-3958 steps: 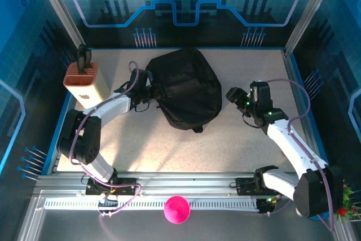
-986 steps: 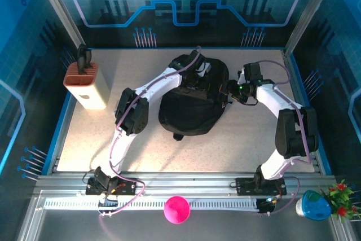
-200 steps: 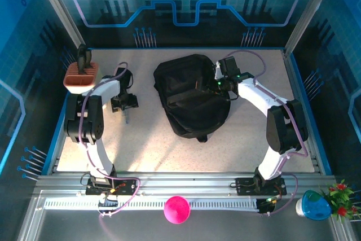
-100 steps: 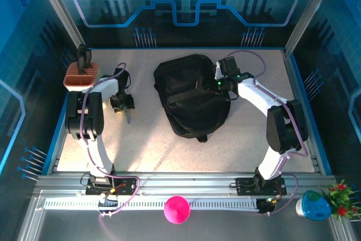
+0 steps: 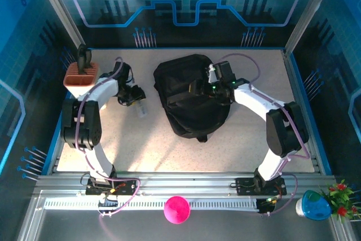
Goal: Pack the student bag
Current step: Pass the loose stationery.
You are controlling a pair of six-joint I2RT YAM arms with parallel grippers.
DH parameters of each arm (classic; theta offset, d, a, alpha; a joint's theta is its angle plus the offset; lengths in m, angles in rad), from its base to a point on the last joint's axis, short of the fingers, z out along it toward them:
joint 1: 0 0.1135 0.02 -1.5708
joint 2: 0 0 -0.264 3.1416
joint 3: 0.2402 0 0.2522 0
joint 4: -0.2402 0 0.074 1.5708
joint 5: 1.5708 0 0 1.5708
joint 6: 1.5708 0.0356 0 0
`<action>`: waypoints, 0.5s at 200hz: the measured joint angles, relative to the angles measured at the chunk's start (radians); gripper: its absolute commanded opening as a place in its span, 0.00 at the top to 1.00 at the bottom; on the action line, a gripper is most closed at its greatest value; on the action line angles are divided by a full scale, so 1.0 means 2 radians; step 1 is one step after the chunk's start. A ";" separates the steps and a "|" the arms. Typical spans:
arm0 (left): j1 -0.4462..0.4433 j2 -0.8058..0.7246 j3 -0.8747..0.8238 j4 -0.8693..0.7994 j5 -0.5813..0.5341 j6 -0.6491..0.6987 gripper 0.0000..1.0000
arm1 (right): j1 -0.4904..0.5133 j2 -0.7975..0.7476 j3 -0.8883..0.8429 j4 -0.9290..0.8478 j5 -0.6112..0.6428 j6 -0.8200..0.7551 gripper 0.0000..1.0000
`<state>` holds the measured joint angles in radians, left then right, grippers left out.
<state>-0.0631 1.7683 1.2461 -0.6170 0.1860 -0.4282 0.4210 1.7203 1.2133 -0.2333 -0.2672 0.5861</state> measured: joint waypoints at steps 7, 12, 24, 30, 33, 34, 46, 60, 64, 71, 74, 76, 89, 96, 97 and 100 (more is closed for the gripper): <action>-0.014 -0.008 0.000 0.011 0.006 -0.020 0.64 | 0.014 -0.002 -0.001 0.010 -0.003 0.000 0.16; -0.022 -0.012 0.000 0.017 0.010 -0.032 0.64 | 0.024 -0.002 -0.002 0.018 -0.005 -0.001 0.16; -0.047 -0.020 -0.002 0.041 0.019 -0.072 0.64 | 0.048 -0.002 -0.002 0.037 -0.010 0.000 0.16; -0.058 -0.022 -0.002 0.052 0.023 -0.090 0.64 | 0.060 -0.002 -0.003 0.047 -0.014 0.000 0.17; -0.062 -0.023 -0.002 0.057 0.025 -0.100 0.65 | 0.065 -0.002 -0.003 0.052 -0.015 0.000 0.17; -0.064 -0.023 -0.002 0.058 0.026 -0.103 0.65 | 0.067 -0.002 -0.003 0.053 -0.015 0.000 0.17; -0.082 -0.024 -0.002 0.081 0.034 -0.139 0.64 | 0.084 -0.002 -0.006 0.074 -0.019 0.003 0.18; -0.095 -0.024 -0.003 0.106 0.043 -0.174 0.64 | 0.098 -0.002 -0.011 0.096 -0.021 0.009 0.19; -0.098 -0.024 -0.003 0.114 0.045 -0.184 0.65 | 0.101 -0.002 -0.012 0.101 -0.020 0.011 0.19; -0.101 -0.024 -0.005 0.128 0.049 -0.198 0.65 | 0.104 -0.001 -0.015 0.111 -0.020 0.015 0.21; -0.101 -0.025 -0.006 0.135 0.051 -0.207 0.65 | 0.105 0.001 -0.016 0.116 -0.020 0.018 0.22; -0.102 -0.025 -0.007 0.138 0.052 -0.209 0.65 | 0.105 0.001 -0.017 0.119 -0.020 0.019 0.22; -0.103 -0.025 -0.014 0.163 0.062 -0.233 0.65 | 0.106 0.009 -0.020 0.138 -0.021 0.030 0.26; -0.103 -0.025 -0.018 0.173 0.065 -0.244 0.65 | 0.105 0.015 -0.021 0.148 -0.022 0.035 0.29; -0.103 -0.025 -0.019 0.174 0.066 -0.245 0.65 | 0.105 0.016 -0.021 0.150 -0.023 0.038 0.29; -0.103 -0.025 -0.020 0.178 0.068 -0.249 0.65 | 0.105 0.019 -0.021 0.153 -0.023 0.040 0.30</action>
<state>-0.2699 1.7191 1.2060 -0.2619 0.3229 -0.9253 0.6319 1.7573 1.1709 0.0731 -0.3141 0.6655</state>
